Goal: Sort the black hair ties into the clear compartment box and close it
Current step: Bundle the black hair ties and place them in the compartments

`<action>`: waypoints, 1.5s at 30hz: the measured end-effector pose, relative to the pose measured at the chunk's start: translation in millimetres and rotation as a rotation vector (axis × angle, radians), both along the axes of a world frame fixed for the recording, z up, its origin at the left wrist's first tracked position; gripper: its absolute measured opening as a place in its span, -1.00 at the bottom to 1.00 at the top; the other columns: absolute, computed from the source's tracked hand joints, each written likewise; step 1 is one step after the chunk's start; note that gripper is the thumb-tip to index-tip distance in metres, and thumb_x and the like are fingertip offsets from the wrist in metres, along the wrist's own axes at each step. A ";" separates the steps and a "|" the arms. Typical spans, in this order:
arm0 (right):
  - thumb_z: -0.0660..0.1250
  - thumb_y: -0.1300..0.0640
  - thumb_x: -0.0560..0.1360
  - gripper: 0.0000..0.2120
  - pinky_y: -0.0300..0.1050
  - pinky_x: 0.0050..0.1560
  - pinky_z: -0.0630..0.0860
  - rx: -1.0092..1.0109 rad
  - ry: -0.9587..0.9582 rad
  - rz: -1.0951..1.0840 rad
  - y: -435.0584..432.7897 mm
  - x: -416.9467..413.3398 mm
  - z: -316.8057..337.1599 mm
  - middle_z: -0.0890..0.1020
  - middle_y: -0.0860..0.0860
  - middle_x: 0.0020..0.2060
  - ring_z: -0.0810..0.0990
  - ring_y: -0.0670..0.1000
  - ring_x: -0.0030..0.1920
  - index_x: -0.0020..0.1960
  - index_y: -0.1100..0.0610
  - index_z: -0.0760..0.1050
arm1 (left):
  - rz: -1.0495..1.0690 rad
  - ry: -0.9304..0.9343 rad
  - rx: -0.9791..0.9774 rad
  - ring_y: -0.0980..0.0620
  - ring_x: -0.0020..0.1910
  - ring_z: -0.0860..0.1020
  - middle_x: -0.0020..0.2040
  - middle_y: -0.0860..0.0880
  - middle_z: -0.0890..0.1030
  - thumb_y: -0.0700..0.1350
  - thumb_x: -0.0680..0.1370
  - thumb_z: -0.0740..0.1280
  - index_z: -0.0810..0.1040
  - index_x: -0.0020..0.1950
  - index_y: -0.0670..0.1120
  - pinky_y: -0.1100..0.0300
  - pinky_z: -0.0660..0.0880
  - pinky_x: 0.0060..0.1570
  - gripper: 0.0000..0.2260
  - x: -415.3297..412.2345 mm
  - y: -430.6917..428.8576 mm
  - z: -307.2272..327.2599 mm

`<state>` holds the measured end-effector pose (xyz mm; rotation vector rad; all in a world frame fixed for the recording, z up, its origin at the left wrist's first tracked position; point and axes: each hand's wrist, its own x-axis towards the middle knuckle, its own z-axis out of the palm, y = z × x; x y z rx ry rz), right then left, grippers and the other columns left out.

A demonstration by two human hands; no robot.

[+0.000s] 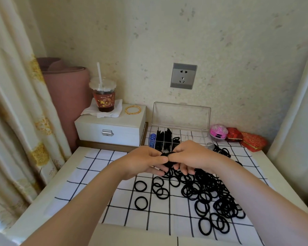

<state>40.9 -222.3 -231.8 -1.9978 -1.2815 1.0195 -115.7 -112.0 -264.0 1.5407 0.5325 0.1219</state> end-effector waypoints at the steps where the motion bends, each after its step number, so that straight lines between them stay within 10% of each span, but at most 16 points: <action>1: 0.37 0.10 0.53 -0.81 -0.20 -0.53 0.37 -0.014 0.045 0.009 -1.2 2.1 0.6 0.64 0.08 -0.31 0.52 -0.02 -0.48 -0.11 0.24 0.54 | -0.006 0.000 -0.003 -0.04 0.11 0.67 0.04 -0.15 0.69 -0.14 0.61 0.33 0.63 0.11 -0.19 0.08 0.60 0.13 -0.83 -0.1 -0.1 0.5; 14: 0.47 0.14 0.51 -0.68 -0.07 -0.22 0.64 0.063 0.303 -0.047 -8.6 17.2 -4.3 0.68 0.17 -0.03 0.68 0.04 -0.17 0.21 0.24 0.58 | 0.044 -0.005 0.033 -0.03 0.02 0.69 -0.02 -0.15 0.71 -0.16 0.61 0.33 0.60 0.15 -0.20 0.11 0.61 0.09 -0.83 5.2 -2.3 3.1; 24: 0.39 0.07 0.52 -0.87 -0.35 -0.23 0.45 0.135 -0.361 -0.026 -14.5 31.7 -12.9 0.69 -0.11 -0.09 0.61 -0.21 -0.29 0.03 -0.10 0.65 | 0.313 0.063 0.162 0.01 -0.06 0.71 -0.04 -0.11 0.72 -0.18 0.54 0.41 0.68 0.08 -0.10 0.15 0.63 0.03 -0.86 19.6 2.4 -7.6; 29: 0.43 -0.03 0.45 -0.64 -0.11 0.12 0.51 -0.025 -0.717 0.245 -18.8 33.8 -29.1 0.51 -0.15 0.10 0.53 -0.10 0.11 0.24 -0.15 0.58 | 0.383 0.052 0.208 0.02 -0.08 0.71 -0.07 -0.07 0.72 -0.19 0.53 0.43 0.69 0.00 -0.05 0.14 0.65 0.01 -0.90 26.5 1.4 -10.0; 34: 0.46 -0.09 0.44 -0.67 -0.09 0.00 0.46 -0.043 -0.877 0.312 -10.2 33.5 -40.0 0.49 -0.09 0.22 0.54 -0.02 0.08 0.19 -0.10 0.63 | 0.374 0.049 0.248 -0.02 -0.06 0.70 -0.07 -0.08 0.72 -0.17 0.53 0.44 0.68 0.07 -0.09 0.13 0.65 0.00 -0.86 31.6 -0.5 -12.5; 37: 0.47 -0.03 0.45 -0.86 -0.16 -0.13 0.36 -0.001 -0.849 0.318 -7.1 33.2 -41.8 0.50 -0.10 0.26 0.46 -0.12 -0.18 -0.03 -0.02 0.70 | 0.374 0.043 0.258 -0.02 -0.07 0.70 -0.07 -0.07 0.72 -0.18 0.53 0.43 0.67 0.06 -0.07 0.14 0.65 -0.01 -0.88 31.8 -1.4 -12.9; 41: 0.41 0.01 0.50 -0.85 -0.07 0.01 0.51 0.070 -0.764 0.290 -7.2 37.7 -46.9 0.50 -0.08 0.06 0.53 -0.04 0.01 -0.08 0.07 0.68 | 0.400 0.032 0.267 -0.02 -0.09 0.70 -0.09 -0.06 0.71 -0.18 0.54 0.42 0.66 0.00 -0.04 0.13 0.65 0.00 -0.92 30.1 -0.7 -14.5; 45: 0.41 0.06 0.53 -0.92 -0.19 -0.14 0.55 0.187 -0.373 0.065 -7.0 41.2 -34.1 0.65 -0.10 -0.26 0.62 -0.12 -0.24 -0.09 0.04 0.66 | 0.444 0.041 0.305 0.01 -0.16 0.71 -0.09 -0.02 0.72 -0.15 0.54 0.41 0.66 0.00 0.01 0.13 0.65 -0.01 -0.92 28.6 0.3 -15.9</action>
